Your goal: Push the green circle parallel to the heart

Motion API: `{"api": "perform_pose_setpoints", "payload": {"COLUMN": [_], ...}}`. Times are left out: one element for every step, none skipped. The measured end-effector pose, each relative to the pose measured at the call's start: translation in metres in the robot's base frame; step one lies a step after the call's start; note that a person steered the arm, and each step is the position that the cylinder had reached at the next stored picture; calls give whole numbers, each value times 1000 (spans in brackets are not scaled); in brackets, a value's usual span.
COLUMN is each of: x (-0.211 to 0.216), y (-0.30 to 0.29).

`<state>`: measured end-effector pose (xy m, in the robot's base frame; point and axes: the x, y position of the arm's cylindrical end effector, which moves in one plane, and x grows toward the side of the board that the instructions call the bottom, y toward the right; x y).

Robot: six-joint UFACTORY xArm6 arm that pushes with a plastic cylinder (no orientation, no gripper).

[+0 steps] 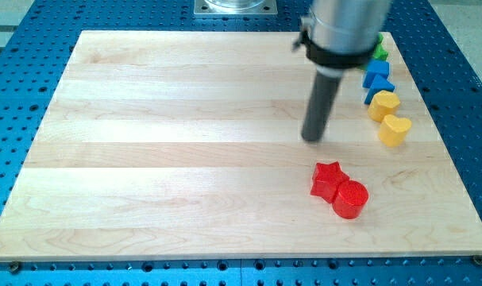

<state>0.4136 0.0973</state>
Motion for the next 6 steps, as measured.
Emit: {"api": "perform_pose_setpoints", "payload": {"x": [-110,-213,-221,-206,-189,-171], "y": [-27,5,100,211,175,74]}}
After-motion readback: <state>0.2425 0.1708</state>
